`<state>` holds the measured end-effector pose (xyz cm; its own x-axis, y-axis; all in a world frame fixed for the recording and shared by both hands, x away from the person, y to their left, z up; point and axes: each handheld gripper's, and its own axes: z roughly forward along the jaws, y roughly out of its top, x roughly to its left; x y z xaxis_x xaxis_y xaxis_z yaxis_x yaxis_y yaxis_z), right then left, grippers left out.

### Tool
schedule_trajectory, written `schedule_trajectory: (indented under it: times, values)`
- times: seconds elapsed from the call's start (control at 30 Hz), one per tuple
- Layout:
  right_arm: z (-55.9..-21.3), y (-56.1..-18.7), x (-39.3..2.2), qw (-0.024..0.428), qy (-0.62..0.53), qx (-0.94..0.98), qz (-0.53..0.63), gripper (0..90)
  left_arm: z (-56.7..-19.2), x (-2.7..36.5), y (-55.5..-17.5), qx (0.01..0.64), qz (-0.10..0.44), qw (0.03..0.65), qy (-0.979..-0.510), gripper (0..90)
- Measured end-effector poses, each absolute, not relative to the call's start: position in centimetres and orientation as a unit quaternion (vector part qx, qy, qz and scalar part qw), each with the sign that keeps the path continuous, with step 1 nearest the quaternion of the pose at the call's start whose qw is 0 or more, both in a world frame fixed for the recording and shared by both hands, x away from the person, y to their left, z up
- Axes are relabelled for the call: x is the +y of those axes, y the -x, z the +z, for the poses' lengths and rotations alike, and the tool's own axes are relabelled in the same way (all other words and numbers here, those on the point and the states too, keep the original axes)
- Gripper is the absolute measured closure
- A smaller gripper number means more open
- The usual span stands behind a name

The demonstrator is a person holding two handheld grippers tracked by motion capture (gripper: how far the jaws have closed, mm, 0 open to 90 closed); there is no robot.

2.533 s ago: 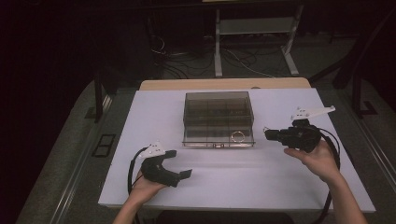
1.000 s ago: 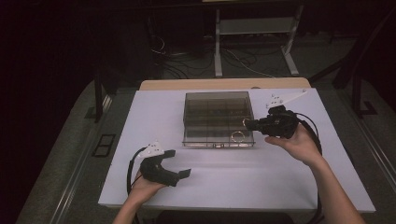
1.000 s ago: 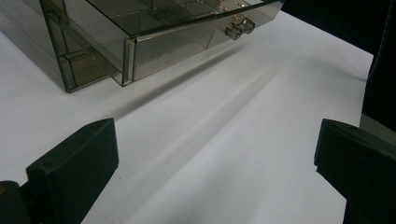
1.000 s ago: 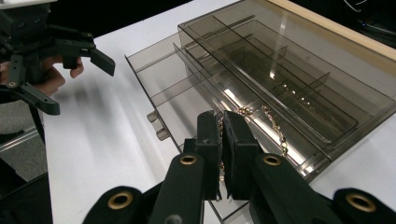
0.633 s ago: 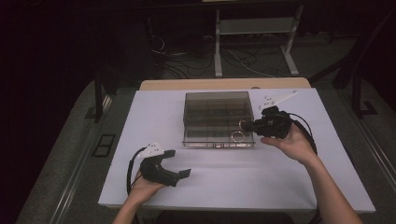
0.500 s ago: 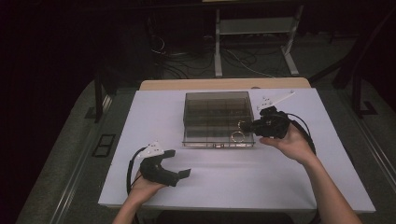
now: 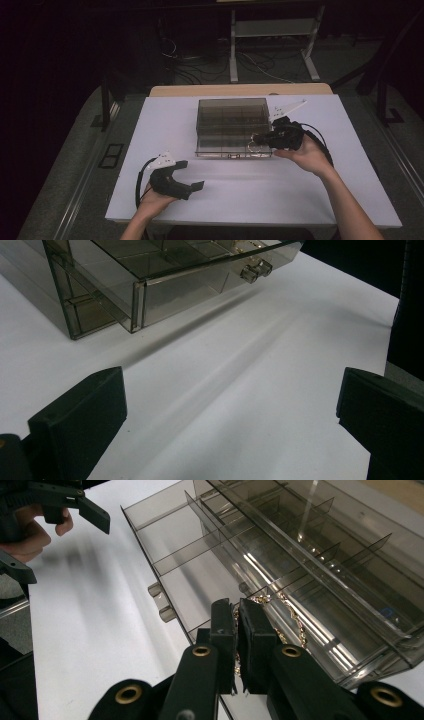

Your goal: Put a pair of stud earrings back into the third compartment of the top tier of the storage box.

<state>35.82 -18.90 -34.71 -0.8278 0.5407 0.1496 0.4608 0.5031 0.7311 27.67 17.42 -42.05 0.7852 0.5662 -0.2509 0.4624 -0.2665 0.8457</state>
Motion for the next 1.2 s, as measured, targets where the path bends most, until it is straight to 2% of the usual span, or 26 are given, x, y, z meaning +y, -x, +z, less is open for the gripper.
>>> schedule_trajectory:
  times: [1.1,1.2]
  values:
    - [-36.9,-36.9,-17.5,0.027,-0.295,0.884,0.362,83.9,-42.1,17.4,-27.7,0.322,0.05,0.508,-0.797,0.0]
    - [-36.9,-36.9,-17.5,0.027,-0.3,0.882,0.364,80.6,-42.1,17.3,-27.7,0.323,0.049,0.51,-0.796,0.0]
